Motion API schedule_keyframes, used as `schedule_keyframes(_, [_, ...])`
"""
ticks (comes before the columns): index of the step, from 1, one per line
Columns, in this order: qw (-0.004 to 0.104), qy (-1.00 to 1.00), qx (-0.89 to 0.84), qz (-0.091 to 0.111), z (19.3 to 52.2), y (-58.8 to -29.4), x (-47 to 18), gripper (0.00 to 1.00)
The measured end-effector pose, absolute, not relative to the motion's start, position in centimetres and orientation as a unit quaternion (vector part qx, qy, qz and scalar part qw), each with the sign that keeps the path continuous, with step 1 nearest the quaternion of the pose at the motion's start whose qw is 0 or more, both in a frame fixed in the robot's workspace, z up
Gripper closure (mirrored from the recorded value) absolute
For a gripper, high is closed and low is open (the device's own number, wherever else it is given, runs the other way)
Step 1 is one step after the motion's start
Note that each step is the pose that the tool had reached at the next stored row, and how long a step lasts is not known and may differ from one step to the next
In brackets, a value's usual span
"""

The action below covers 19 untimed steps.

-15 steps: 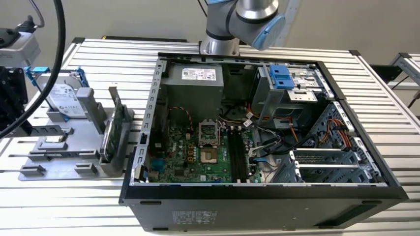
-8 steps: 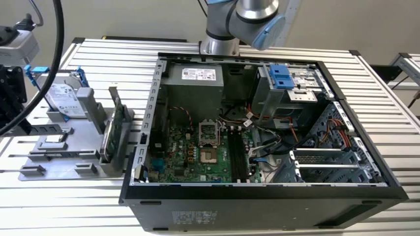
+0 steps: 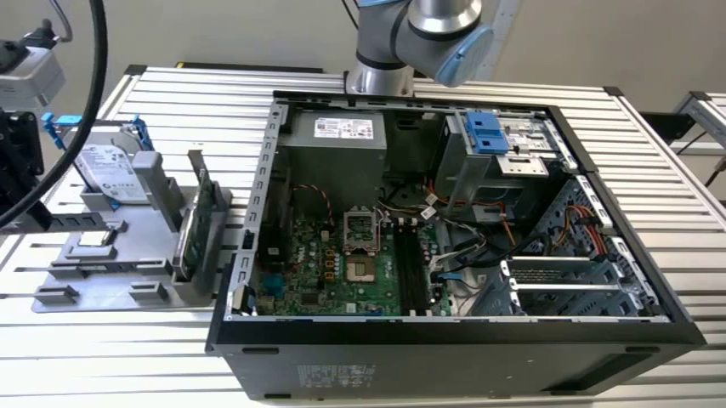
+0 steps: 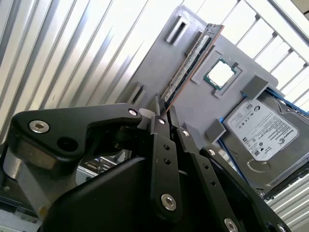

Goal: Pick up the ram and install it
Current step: 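Pick up the ram and move it above insertion slot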

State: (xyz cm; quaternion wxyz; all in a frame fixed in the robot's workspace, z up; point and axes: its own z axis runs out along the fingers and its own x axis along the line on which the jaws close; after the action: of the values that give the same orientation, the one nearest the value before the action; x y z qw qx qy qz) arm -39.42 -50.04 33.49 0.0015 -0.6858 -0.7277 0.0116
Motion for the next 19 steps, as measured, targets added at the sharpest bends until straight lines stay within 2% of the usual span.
schedule_keyframes(19, [0.002, -0.728, -0.686, 0.012, 34.31, -50.04, -39.50, 1.00])
